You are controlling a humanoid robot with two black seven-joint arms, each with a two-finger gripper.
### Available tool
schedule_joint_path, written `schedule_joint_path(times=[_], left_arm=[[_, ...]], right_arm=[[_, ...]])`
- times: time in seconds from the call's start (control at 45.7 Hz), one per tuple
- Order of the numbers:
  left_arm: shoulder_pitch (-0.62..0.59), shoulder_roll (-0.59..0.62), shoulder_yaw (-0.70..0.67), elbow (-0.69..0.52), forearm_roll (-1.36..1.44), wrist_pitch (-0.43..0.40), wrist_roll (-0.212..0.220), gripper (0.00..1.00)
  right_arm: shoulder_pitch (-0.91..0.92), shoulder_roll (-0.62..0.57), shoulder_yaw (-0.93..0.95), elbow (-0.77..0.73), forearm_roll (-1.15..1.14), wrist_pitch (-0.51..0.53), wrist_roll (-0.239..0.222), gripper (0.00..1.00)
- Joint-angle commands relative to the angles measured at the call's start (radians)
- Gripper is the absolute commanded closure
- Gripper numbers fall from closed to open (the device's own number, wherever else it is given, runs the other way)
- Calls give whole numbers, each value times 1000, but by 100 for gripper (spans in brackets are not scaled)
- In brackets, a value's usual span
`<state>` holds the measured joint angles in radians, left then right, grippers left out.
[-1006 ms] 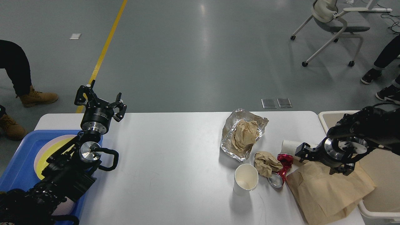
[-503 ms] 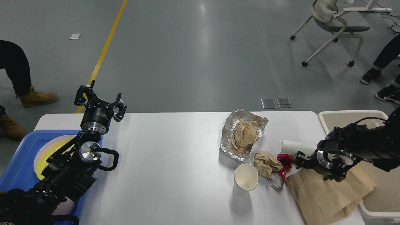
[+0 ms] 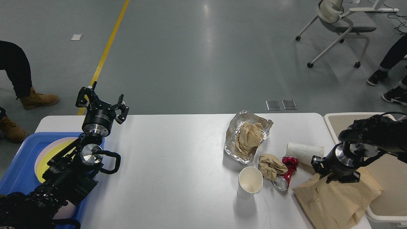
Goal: Tidy desktop
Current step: 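Grasp the brown paper bag with the right gripper, then lift the brown paper bag and drop it into the white bin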
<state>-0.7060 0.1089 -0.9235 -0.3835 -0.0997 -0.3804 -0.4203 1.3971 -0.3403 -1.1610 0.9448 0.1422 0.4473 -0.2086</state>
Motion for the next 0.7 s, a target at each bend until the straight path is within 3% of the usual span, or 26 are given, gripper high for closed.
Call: schedule_joint_path(times=[0.0, 0.35, 0.547, 0.678], left_arm=[[-1, 0, 0, 0, 0, 0, 0, 4], [0, 0, 0, 0, 0, 0, 0, 4], [0, 0, 0, 0, 0, 0, 0, 4], [0, 0, 0, 0, 0, 0, 0, 4]], right_arm=[[25, -45, -3, 2, -6, 42, -2, 100], [154, -221, -91, 9, -84, 224, 2, 100], [433, -331, -246, 9, -119, 503, 3, 100], [640, -333, -253, 5, -210, 513, 2, 100]])
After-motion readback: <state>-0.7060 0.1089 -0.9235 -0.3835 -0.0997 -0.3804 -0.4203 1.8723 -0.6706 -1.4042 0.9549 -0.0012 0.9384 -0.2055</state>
